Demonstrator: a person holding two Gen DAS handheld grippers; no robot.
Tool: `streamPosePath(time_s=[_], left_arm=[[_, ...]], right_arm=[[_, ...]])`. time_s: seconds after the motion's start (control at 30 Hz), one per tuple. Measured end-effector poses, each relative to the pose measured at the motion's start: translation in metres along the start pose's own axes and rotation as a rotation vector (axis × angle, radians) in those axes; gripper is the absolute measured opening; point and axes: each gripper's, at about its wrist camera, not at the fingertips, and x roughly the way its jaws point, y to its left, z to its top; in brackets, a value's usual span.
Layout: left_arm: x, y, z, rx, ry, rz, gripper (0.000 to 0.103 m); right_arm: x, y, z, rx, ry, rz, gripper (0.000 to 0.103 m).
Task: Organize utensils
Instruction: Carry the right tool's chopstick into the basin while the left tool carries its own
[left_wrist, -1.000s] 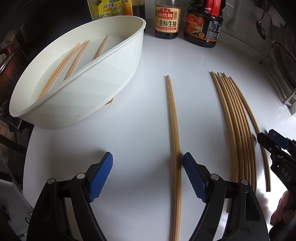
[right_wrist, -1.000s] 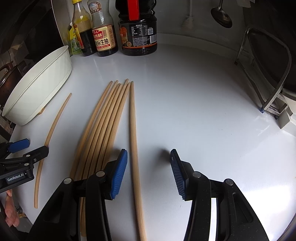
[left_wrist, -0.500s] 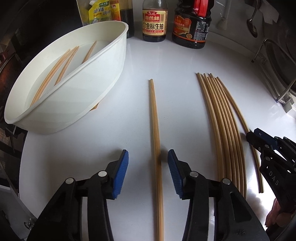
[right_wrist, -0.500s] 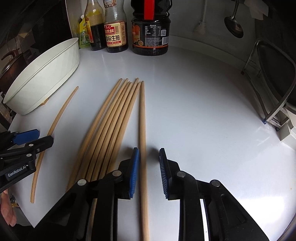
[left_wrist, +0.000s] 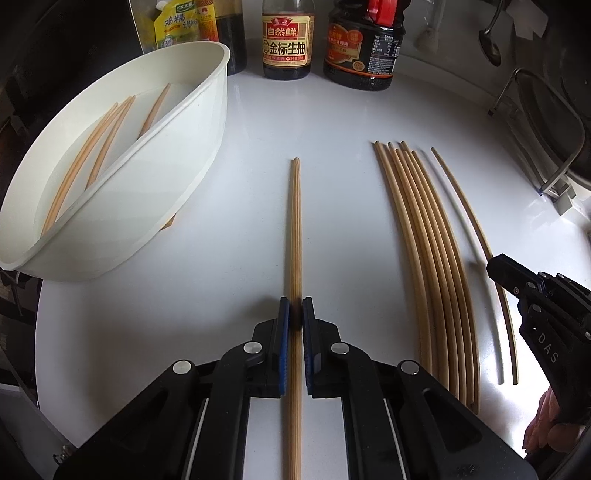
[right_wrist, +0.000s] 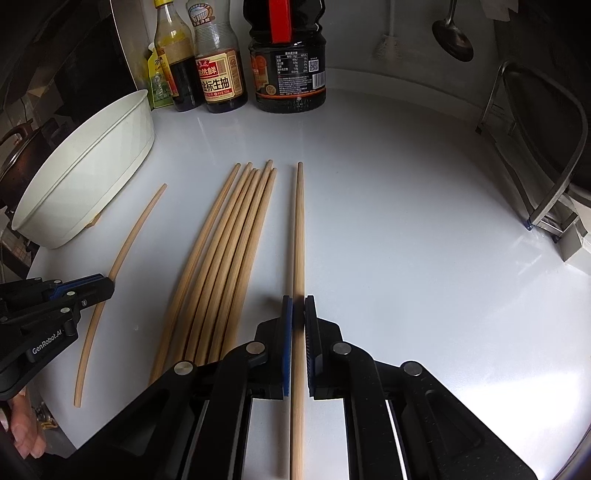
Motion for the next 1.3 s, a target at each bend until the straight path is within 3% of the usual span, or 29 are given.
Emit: streamPosePath(time_s=[0.27, 0.5, 0.83, 1.03, 1.3], left_arm=[[-0.023, -0.001, 0.026, 0.031, -0.046, -0.075, 0.007], [-0.069, 0.017, 0.061, 0.061, -0.134, -0.141, 0.007], [-0.107, 0.124, 0.102, -0.023, -0.225, -0.070, 0.007], [-0.096, 0.188, 0.122, -0.056, -0.222, -0.008, 0.007], [-0.061, 0.229, 0.139, -0.070, -0.160, -0.017, 0.007]], right_arm=[[-0.024, 0.001, 0.023, 0.051, -0.036, -0.007, 0.006], [-0.051, 0.027, 0.057, 0.071, -0.096, 0.007, 0.006], [-0.048, 0.120, 0.125, 0.019, -0.166, 0.136, 0.006], [-0.022, 0.183, 0.161, 0.010, -0.150, 0.225, 0.006], [0.019, 0.239, 0.183, 0.002, -0.063, 0.250, 0.006]])
